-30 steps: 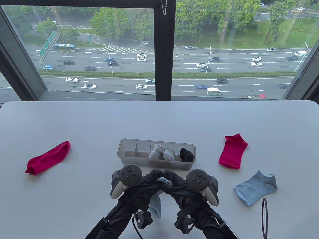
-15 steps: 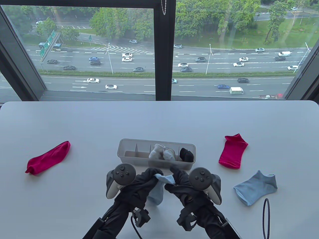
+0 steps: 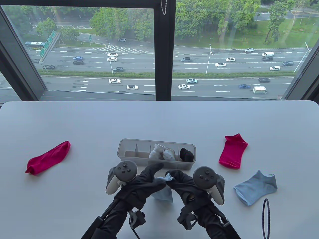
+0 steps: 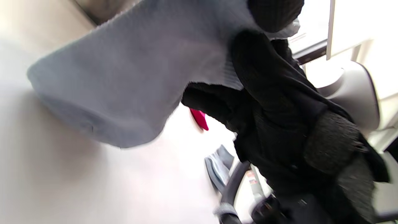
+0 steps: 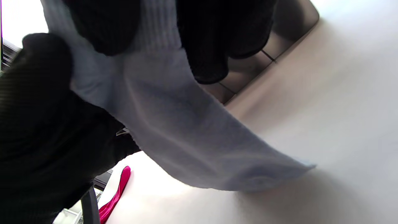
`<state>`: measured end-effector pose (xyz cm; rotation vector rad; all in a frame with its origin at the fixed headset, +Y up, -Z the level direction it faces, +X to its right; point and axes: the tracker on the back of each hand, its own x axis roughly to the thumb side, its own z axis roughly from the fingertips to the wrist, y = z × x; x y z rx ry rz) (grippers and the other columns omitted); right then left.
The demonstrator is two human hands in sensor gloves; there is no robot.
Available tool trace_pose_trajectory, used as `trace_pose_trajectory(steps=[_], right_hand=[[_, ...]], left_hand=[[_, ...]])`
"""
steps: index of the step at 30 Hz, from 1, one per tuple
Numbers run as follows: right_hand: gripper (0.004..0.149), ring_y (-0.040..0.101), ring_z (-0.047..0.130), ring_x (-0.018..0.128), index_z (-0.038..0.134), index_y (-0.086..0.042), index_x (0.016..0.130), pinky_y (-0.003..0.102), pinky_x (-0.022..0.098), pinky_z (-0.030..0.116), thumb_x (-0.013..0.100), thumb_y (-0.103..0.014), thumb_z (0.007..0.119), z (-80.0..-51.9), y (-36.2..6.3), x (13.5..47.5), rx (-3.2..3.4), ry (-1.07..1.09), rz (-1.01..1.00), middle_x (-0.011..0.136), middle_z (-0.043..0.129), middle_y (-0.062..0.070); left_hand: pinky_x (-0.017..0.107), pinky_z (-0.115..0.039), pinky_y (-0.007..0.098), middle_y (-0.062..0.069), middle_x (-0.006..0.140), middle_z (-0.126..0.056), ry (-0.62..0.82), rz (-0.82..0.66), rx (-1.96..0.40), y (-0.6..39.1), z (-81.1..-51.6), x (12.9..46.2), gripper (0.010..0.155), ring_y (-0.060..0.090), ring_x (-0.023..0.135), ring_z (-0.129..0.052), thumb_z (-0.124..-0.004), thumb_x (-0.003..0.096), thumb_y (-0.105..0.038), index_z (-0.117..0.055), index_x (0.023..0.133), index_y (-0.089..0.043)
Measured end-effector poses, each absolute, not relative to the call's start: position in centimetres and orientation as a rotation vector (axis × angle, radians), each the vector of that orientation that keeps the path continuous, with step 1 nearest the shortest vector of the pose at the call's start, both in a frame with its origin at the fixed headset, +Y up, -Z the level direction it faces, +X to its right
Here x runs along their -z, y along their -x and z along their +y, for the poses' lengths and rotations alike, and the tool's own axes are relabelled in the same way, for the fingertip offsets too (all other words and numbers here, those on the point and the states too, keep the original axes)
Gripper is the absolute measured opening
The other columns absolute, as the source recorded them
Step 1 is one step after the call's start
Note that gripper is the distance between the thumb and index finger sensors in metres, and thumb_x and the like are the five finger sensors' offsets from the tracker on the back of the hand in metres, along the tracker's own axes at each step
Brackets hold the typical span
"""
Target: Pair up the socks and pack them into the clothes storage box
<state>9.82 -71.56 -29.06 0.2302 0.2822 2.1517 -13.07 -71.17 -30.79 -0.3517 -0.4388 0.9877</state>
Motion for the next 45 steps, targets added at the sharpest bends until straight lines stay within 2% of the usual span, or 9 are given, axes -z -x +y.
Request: trace_pose_trajectory(steps=[6,13,17,19,22,27,33,39,45], right_hand=[[0.042,0.018,0.099,0.065,0.075,-0.028,0.088,0.042,0.062,0.08,0.048,-0.042,0.076,-70.8,-10.8,29.2,-2.045,-0.208,0.259,0.067,0.1,-0.004],[0.042,0.021,0.104,0.047,0.08,-0.013,0.083,0.044,0.049,0.084,0.049,-0.037,0.073,-72.0,-10.5,29.5,-1.99,-0.106,0.392,0.047,0.104,-0.001],[0.065,0.052,0.057,0.097,0.045,-0.016,0.107,0.064,0.068,0.057,0.05,-0.04,0.067,-75.1,-10.0,29.7,-2.4,-0.041,0.453,0.11,0.058,0.026],[0.066,0.057,0.034,0.1,0.042,-0.02,0.108,0.07,0.07,0.045,0.051,-0.042,0.065,-74.5,-9.5,29.4,-2.5,-0.15,0.455,0.117,0.036,0.024],[0.061,0.051,0.044,0.103,0.064,-0.017,0.104,0.07,0.07,0.044,0.049,-0.043,0.066,-73.8,-7.5,28.7,-2.536,-0.339,0.525,0.114,0.061,0.023],[0.065,0.044,0.012,0.104,0.037,-0.022,0.108,0.068,0.073,0.024,0.05,-0.046,0.055,-76.6,-5.2,28.6,-2.612,-0.415,0.918,0.117,0.026,0.017],[0.066,0.052,0.028,0.101,0.043,-0.019,0.107,0.064,0.074,0.039,0.049,-0.046,0.06,-74.3,-8.6,29.7,-2.682,-0.269,0.627,0.114,0.033,0.026],[0.065,0.051,0.044,0.101,0.047,-0.019,0.107,0.062,0.073,0.05,0.049,-0.043,0.066,-70.5,-16.7,31.2,-2.815,0.221,0.225,0.114,0.048,0.024],[0.072,0.053,0.028,0.104,0.032,-0.023,0.109,0.063,0.076,0.042,0.05,-0.04,0.07,-72.3,-25.9,32.4,-2.81,0.899,0.431,0.118,0.031,0.022]], left_hand=[[0.058,-0.082,0.056,0.013,0.075,-0.101,0.183,-0.334,-1.118,14.6,-70.1,30.6,0.04,0.035,0.067,-0.102,-0.064,0.059,-0.025,-0.076,0.095,-0.014],[0.046,-0.087,0.052,0.006,0.053,-0.104,0.338,-0.286,-0.897,13.6,-70.6,30.7,0.041,0.027,0.045,-0.105,-0.063,0.0592,-0.025,-0.076,0.093,-0.006],[0.076,-0.033,0.076,0.03,0.121,-0.03,0.403,-0.243,-0.573,13.1,-72.8,30.6,0.068,0.058,0.11,-0.029,-0.058,0.0602,-0.037,-0.031,0.116,-0.009],[0.075,-0.016,0.076,0.023,0.121,-0.007,0.382,-0.221,-0.451,13.7,-72.6,30.6,0.072,0.052,0.111,-0.006,-0.055,0.06,-0.04,-0.017,0.116,-0.015],[0.073,-0.001,0.072,0.013,0.116,0.011,0.348,-0.193,-0.336,15.0,-71.6,30.7,0.074,0.042,0.107,0.013,-0.052,0.0601,-0.044,-0.007,0.113,-0.019],[0.069,0.01,0.069,0.008,0.108,0.025,0.424,-0.151,-0.247,17.6,-72.1,30.6,0.076,0.037,0.101,0.027,-0.048,0.0596,-0.048,0.004,0.109,-0.022],[0.067,0.011,0.068,0.008,0.105,0.028,0.512,-0.098,-0.33,19.7,-73.3,30.9,0.076,0.037,0.098,0.029,-0.046,0.06,-0.048,0.008,0.106,-0.023],[0.068,0.011,0.068,0.008,0.106,0.028,0.503,-0.11,-0.316,19.5,-73.4,30.9,0.075,0.037,0.098,0.029,-0.046,0.0601,-0.048,0.008,0.106,-0.023],[0.068,0.011,0.068,0.008,0.106,0.027,0.513,-0.118,-0.328,19.5,-73.6,31.0,0.075,0.037,0.099,0.029,-0.046,0.0603,-0.047,0.007,0.107,-0.023]])
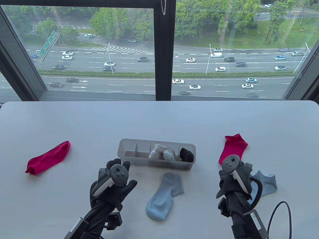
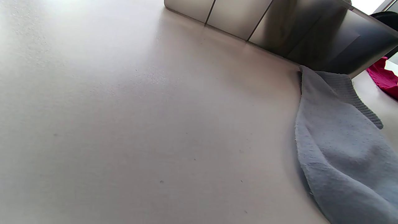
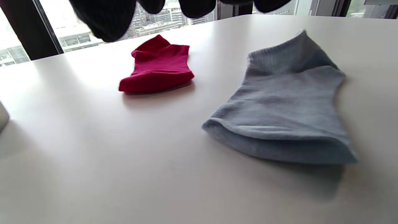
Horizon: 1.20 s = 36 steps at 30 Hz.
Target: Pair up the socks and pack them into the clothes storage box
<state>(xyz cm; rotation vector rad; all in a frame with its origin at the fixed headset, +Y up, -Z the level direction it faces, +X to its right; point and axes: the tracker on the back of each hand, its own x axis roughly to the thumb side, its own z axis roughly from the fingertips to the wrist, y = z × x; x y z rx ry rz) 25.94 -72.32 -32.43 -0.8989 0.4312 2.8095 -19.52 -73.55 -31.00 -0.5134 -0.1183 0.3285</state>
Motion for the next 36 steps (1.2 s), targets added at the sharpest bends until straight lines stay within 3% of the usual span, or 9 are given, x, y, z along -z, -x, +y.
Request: trace_pose_trajectory(steps=[5,7,11,14,16,21,26,32,36], right_hand=[[0.085,0.053,0.017,0.104,0.015,-0.026,0.106,0.063,0.078,0.039,0.046,-0.045,0.073,-75.8,-31.5,32.0,-2.693,1.233,0.743,0.118,0.01,0.019],[0.087,0.052,0.024,0.105,0.012,-0.026,0.105,0.062,0.077,0.042,0.045,-0.046,0.072,-77.0,-32.6,31.5,-2.593,1.266,0.815,0.116,0.01,0.019],[0.08,0.046,0.054,0.091,0.034,-0.021,0.106,0.045,0.069,0.064,0.041,-0.043,0.077,-76.7,-32.5,31.4,-2.663,1.254,0.637,0.108,0.039,0.025],[0.058,0.02,0.094,0.06,0.059,-0.026,0.095,0.025,0.043,0.086,0.042,-0.034,0.083,-75.9,-31.7,31.7,-2.858,1.27,0.577,0.08,0.078,0.014],[0.051,0.017,0.098,0.048,0.066,-0.025,0.088,0.023,0.034,0.088,0.042,-0.033,0.086,-75.7,-30.9,31.6,-2.852,1.232,0.536,0.07,0.085,0.012],[0.046,0.016,0.1,0.043,0.073,-0.024,0.084,0.021,0.029,0.089,0.041,-0.034,0.087,-71.6,-26.6,31.5,-2.924,0.904,0.317,0.067,0.091,0.011],[0.044,0.019,0.1,0.051,0.075,-0.027,0.082,0.025,0.036,0.09,0.04,-0.035,0.088,-65.7,-16.3,29.5,-2.795,0.219,-0.043,0.07,0.093,0.008],[0.044,0.019,0.094,0.069,0.074,-0.031,0.081,0.029,0.051,0.086,0.04,-0.038,0.088,-67.2,-5.6,27.3,-2.573,-0.338,-0.015,0.076,0.091,0.0],[0.045,0.027,0.075,0.091,0.071,-0.034,0.09,0.041,0.07,0.071,0.046,-0.043,0.074,-68.8,-4.7,26.7,-2.547,-0.448,0.093,0.095,0.076,0.002]], left_hand=[[0.068,0.011,0.068,0.008,0.105,0.028,0.507,-0.126,-0.337,19.6,-73.5,31.1,0.074,0.037,0.098,0.029,-0.046,0.0604,-0.046,0.007,0.107,-0.023],[0.068,0.01,0.068,0.008,0.105,0.027,0.5,-0.133,-0.351,19.6,-73.5,31.1,0.074,0.037,0.098,0.028,-0.046,0.0605,-0.046,0.007,0.107,-0.023],[0.067,0.01,0.069,0.009,0.106,0.027,0.491,-0.154,-0.361,19.4,-73.4,31.1,0.073,0.038,0.099,0.028,-0.046,0.0606,-0.046,0.007,0.107,-0.024],[0.067,0.009,0.069,0.009,0.106,0.027,0.489,-0.176,-0.351,19.0,-73.4,31.0,0.073,0.039,0.099,0.027,-0.045,0.0606,-0.046,0.007,0.107,-0.023],[0.068,0.008,0.069,0.01,0.106,0.026,0.475,-0.2,-0.361,18.8,-73.1,30.7,0.073,0.04,0.099,0.026,-0.045,0.0606,-0.046,0.007,0.107,-0.023],[0.076,-0.015,0.072,0.018,0.111,0.015,0.439,-0.301,-0.441,17.8,-71.9,30.3,0.073,0.048,0.108,0.003,-0.045,0.0607,-0.046,0.0,0.11,-0.017],[0.074,-0.05,0.069,0.033,0.118,-0.029,0.449,-0.419,-0.77,15.7,-71.1,29.4,0.074,0.056,0.107,-0.046,-0.047,0.0603,-0.047,-0.025,0.115,-0.003],[0.072,-0.051,0.072,0.037,0.115,-0.043,0.625,-0.466,-1.274,14.1,-73.0,28.7,0.079,0.058,0.101,-0.056,-0.046,0.0591,-0.053,-0.037,0.114,0.003],[0.07,-0.059,0.069,0.036,0.108,-0.056,0.592,-0.367,-1.348,15.0,-74.0,29.0,0.073,0.053,0.094,-0.07,-0.059,0.0587,-0.044,-0.041,0.111,0.003]])
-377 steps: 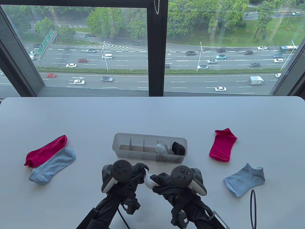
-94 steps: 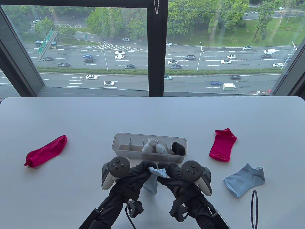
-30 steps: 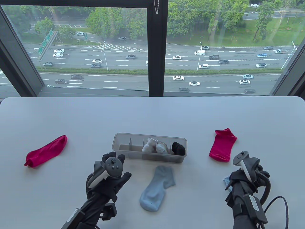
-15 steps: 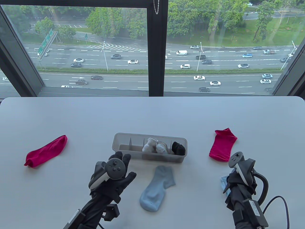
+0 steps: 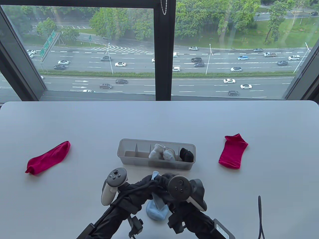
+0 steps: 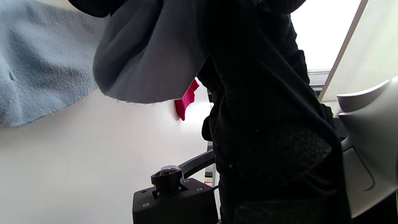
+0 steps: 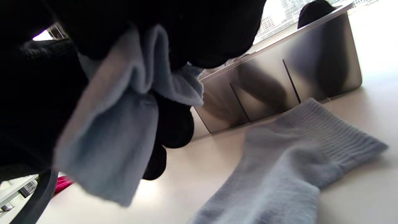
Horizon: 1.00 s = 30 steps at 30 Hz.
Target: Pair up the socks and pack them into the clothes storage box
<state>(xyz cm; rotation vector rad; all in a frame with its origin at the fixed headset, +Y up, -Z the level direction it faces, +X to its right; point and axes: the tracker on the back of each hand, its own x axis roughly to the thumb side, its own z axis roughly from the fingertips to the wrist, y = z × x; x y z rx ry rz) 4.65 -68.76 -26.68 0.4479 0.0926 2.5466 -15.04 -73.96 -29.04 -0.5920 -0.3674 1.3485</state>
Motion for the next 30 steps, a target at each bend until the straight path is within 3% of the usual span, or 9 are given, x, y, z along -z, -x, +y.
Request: trace_pose_trajectory(steps=[4,9,12,15,19,23,26,27,30], right_hand=[[0.039,0.03,0.062,0.096,0.069,-0.042,0.088,0.044,0.074,0.063,0.049,-0.037,0.073,-69.3,-6.6,27.2,-2.385,-0.343,0.091,0.101,0.065,0.005],[0.091,0.046,0.043,0.102,0.027,-0.02,0.108,0.057,0.075,0.052,0.041,-0.053,0.078,-70.3,-8.5,28.4,-2.246,-0.4,0.297,0.113,0.035,0.023],[0.076,0.048,0.049,0.101,0.047,-0.022,0.106,0.059,0.074,0.053,0.043,-0.051,0.077,-71.6,-8.0,28.4,-2.067,-0.36,0.404,0.112,0.045,0.023],[0.042,0.038,0.073,0.094,0.068,-0.027,0.089,0.051,0.071,0.067,0.05,-0.042,0.072,-71.3,-8.7,28.5,-2.119,-0.242,0.293,0.101,0.075,0.011],[0.039,0.021,0.096,0.068,0.072,-0.022,0.086,0.042,0.059,0.081,0.051,-0.038,0.068,-70.9,-9.2,28.5,-2.154,-0.206,0.222,0.07,0.095,0.0],[0.039,0.015,0.097,0.058,0.071,-0.02,0.086,0.038,0.055,0.083,0.051,-0.037,0.068,-70.4,-9.7,28.7,-2.203,-0.159,0.171,0.062,0.095,-0.003],[0.039,0.015,0.098,0.056,0.071,-0.019,0.086,0.038,0.053,0.084,0.051,-0.037,0.068,-70.6,-10.0,28.7,-2.167,-0.074,0.158,0.06,0.095,-0.003],[0.04,0.014,0.098,0.056,0.07,-0.019,0.086,0.038,0.053,0.085,0.051,-0.038,0.068,-70.7,-10.1,28.7,-2.158,-0.057,0.158,0.061,0.095,-0.003],[0.041,0.014,0.097,0.059,0.067,-0.019,0.089,0.038,0.055,0.084,0.053,-0.037,0.067,-70.8,-10.1,28.7,-2.098,-0.032,0.183,0.064,0.094,-0.004]], left_hand=[[0.065,-0.071,0.062,0.024,0.095,-0.08,0.524,-0.329,-1.342,15.4,-73.6,29.3,0.049,0.042,0.081,-0.088,-0.062,0.0585,-0.024,-0.06,0.104,-0.004],[0.064,-0.073,0.061,0.02,0.09,-0.086,0.48,-0.383,-1.381,15.3,-73.1,29.4,0.047,0.038,0.077,-0.092,-0.06,0.0591,-0.023,-0.06,0.105,-0.014],[0.061,-0.076,0.061,0.02,0.084,-0.093,0.456,-0.449,-1.308,14.8,-72.7,29.2,0.05,0.038,0.07,-0.098,-0.06,0.06,-0.026,-0.055,0.11,-0.023],[0.055,-0.079,0.059,0.021,0.076,-0.097,0.441,-0.433,-1.186,14.7,-72.6,29.1,0.051,0.038,0.061,-0.101,-0.06,0.0597,-0.027,-0.055,0.11,-0.021],[0.052,-0.081,0.057,0.017,0.07,-0.099,0.388,-0.376,-1.083,15.3,-72.3,29.6,0.052,0.034,0.055,-0.103,-0.065,0.0583,-0.028,-0.063,0.106,-0.007],[0.055,-0.078,0.059,0.015,0.069,-0.098,0.345,-0.277,-0.946,16.6,-72.2,29.8,0.043,0.035,0.057,-0.1,-0.066,0.0581,-0.024,-0.074,0.098,-0.01],[0.071,-0.055,0.07,0.024,0.105,-0.066,0.217,-0.204,-0.812,16.9,-71.5,29.4,0.052,0.05,0.092,-0.072,-0.063,0.0588,-0.022,-0.052,0.109,-0.011],[0.073,-0.047,0.073,0.025,0.112,-0.054,0.193,-0.216,-0.804,16.9,-71.3,29.2,0.055,0.053,0.1,-0.058,-0.064,0.0588,-0.026,-0.049,0.11,-0.013],[0.073,-0.049,0.072,0.023,0.107,-0.065,0.164,-0.47,-0.818,15.1,-70.4,28.4,0.05,0.05,0.098,-0.066,-0.067,0.0572,-0.034,-0.065,0.102,-0.012]])
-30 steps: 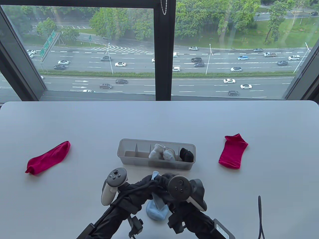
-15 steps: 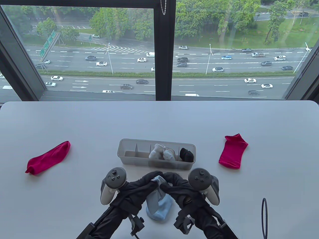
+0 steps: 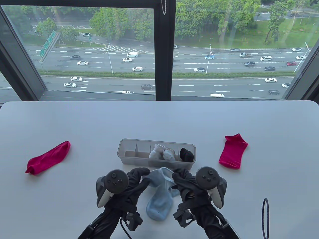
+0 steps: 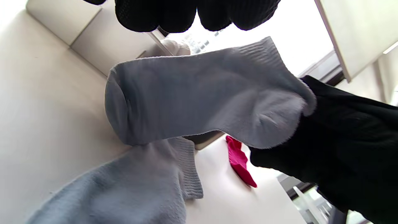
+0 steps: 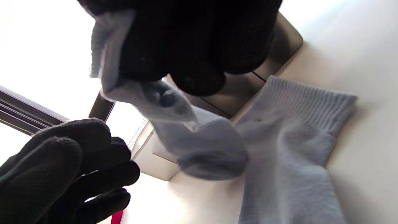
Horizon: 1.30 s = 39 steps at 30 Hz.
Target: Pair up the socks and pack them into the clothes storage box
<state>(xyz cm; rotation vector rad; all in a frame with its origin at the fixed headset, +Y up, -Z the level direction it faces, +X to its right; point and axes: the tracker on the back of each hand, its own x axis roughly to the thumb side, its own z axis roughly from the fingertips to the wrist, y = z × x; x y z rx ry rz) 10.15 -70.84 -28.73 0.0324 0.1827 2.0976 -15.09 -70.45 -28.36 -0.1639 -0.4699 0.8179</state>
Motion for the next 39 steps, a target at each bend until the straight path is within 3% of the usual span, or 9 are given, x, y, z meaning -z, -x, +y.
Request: trace_pose_trajectory(steps=[5,11,14,17,21,24,28,32,39], right_hand=[[0.053,0.017,0.094,0.071,0.048,-0.016,0.101,0.039,0.063,0.08,0.055,-0.034,0.066,-71.3,-8.9,28.5,-1.911,-0.126,0.335,0.072,0.091,-0.005],[0.061,0.024,0.089,0.076,0.043,-0.024,0.106,0.044,0.065,0.075,0.053,-0.035,0.071,-70.7,-8.1,28.2,-2.057,-0.246,0.304,0.08,0.09,0.002],[0.083,0.04,0.049,0.101,0.024,-0.038,0.107,0.056,0.075,0.053,0.045,-0.046,0.079,-69.9,-7.9,28.1,-2.258,-0.482,0.27,0.112,0.042,0.017],[0.094,0.043,0.011,0.104,0.01,-0.044,0.103,0.061,0.078,0.03,0.042,-0.049,0.081,-69.6,-7.3,27.9,-2.41,-0.624,0.346,0.113,0.001,0.018],[0.051,0.043,0.048,0.106,0.064,-0.038,0.088,0.059,0.078,0.051,0.041,-0.042,0.084,-69.4,-7.3,27.5,-2.31,-0.44,0.157,0.117,0.047,0.009],[0.042,0.017,0.099,0.065,0.07,-0.033,0.083,0.038,0.056,0.085,0.043,-0.04,0.083,-68.8,-8.3,27.6,-2.307,-0.391,0.08,0.075,0.095,-0.001],[0.046,0.014,0.102,0.048,0.07,-0.028,0.087,0.036,0.044,0.088,0.044,-0.036,0.083,-67.1,-9.1,27.4,-2.173,-0.335,0.05,0.064,0.097,0.002],[0.062,0.015,0.102,0.041,0.063,-0.015,0.099,0.038,0.038,0.089,0.044,-0.032,0.085,-66.0,-9.8,27.5,-2.033,-0.212,0.161,0.06,0.098,0.008],[0.074,0.014,0.101,0.042,0.053,-0.002,0.101,0.037,0.038,0.089,0.042,-0.034,0.085,-74.2,-8.5,29.7,-2.49,0.194,0.505,0.064,0.095,0.009]], left_hand=[[0.075,-0.036,0.076,0.02,0.122,-0.03,0.366,-0.64,-0.689,12.1,-71.7,27.6,0.082,0.051,0.111,-0.039,-0.066,0.0547,-0.05,-0.025,0.116,-0.015],[0.073,-0.053,0.071,0.019,0.111,-0.065,0.278,-0.511,-0.78,13.3,-71.7,28.2,0.051,0.047,0.101,-0.069,-0.057,0.0604,-0.025,-0.053,0.11,-0.014],[0.072,-0.056,0.07,0.021,0.106,-0.072,0.259,-0.482,-0.825,14.2,-71.3,28.6,0.045,0.049,0.097,-0.073,-0.055,0.0598,-0.022,-0.065,0.103,-0.012],[0.071,-0.058,0.07,0.021,0.103,-0.077,0.327,-0.558,-0.842,13.9,-70.8,28.6,0.043,0.049,0.095,-0.076,-0.056,0.0595,-0.024,-0.071,0.098,-0.011],[0.062,-0.073,0.065,0.018,0.08,-0.098,0.259,-0.476,-0.793,13.7,-70.1,28.5,0.041,0.044,0.075,-0.096,-0.063,0.0577,-0.035,-0.086,0.081,-0.009],[0.061,-0.076,0.062,0.018,0.082,-0.097,0.237,-0.434,-0.84,14.3,-69.3,28.7,0.04,0.041,0.073,-0.098,-0.067,0.0575,-0.031,-0.077,0.09,-0.01],[0.06,-0.082,0.057,0.016,0.084,-0.094,0.261,-0.499,-1.034,14.2,-68.1,29.0,0.042,0.036,0.072,-0.1,-0.063,0.0583,-0.018,-0.069,0.099,-0.01],[0.032,-0.092,0.044,0.008,0.049,-0.103,0.452,-0.416,-1.103,13.4,-67.3,29.9,0.041,0.015,0.026,-0.105,-0.063,0.0594,-0.022,-0.077,0.094,-0.006],[0.038,-0.093,0.047,0.008,0.058,-0.106,0.586,-0.23,-0.592,9.9,-74.4,31.8,0.045,0.022,0.037,-0.111,-0.066,0.0582,-0.027,-0.077,0.094,-0.003]])
